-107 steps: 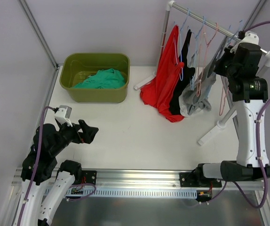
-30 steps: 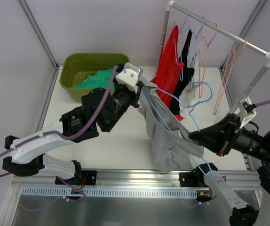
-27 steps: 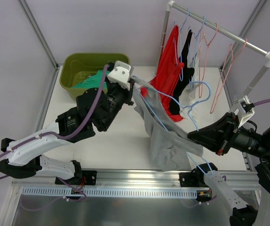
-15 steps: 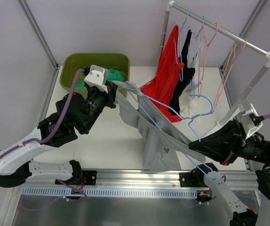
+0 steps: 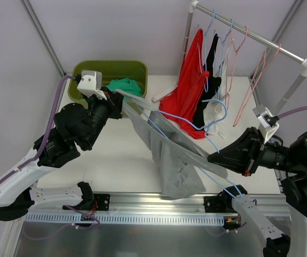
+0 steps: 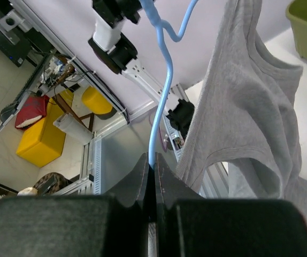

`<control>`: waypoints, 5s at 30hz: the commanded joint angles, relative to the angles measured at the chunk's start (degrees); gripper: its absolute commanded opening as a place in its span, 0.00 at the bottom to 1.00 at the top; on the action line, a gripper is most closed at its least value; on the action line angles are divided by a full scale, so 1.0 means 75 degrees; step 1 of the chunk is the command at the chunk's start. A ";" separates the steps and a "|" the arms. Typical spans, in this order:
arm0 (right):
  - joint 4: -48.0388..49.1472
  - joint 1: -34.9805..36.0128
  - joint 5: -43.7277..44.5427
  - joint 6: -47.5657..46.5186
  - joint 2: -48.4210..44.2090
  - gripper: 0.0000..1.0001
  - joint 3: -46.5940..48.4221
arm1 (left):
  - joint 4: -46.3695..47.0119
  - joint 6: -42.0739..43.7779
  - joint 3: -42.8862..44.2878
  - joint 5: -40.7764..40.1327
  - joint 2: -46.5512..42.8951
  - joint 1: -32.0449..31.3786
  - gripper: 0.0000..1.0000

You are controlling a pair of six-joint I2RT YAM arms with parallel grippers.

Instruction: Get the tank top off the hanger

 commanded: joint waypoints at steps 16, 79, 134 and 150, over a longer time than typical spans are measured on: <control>0.0932 0.0924 -0.0323 -0.1156 -0.0168 0.00 0.0307 | -0.0699 -0.1072 0.0816 0.3036 0.1380 0.0925 0.00; -0.0123 0.0924 1.0275 -0.0116 0.1223 0.00 0.0388 | -0.4133 -0.2831 -0.3931 0.4012 -0.2769 0.1066 0.99; 0.0967 -0.1983 0.8659 -0.0058 0.3523 0.00 -0.0032 | -0.4109 -0.3135 -0.4423 0.3730 -0.3320 0.0632 0.99; 0.0465 -0.1983 0.7803 -0.0665 0.1497 1.00 -0.0138 | -0.1955 -0.2434 -0.3463 0.4808 -0.0229 0.0515 0.99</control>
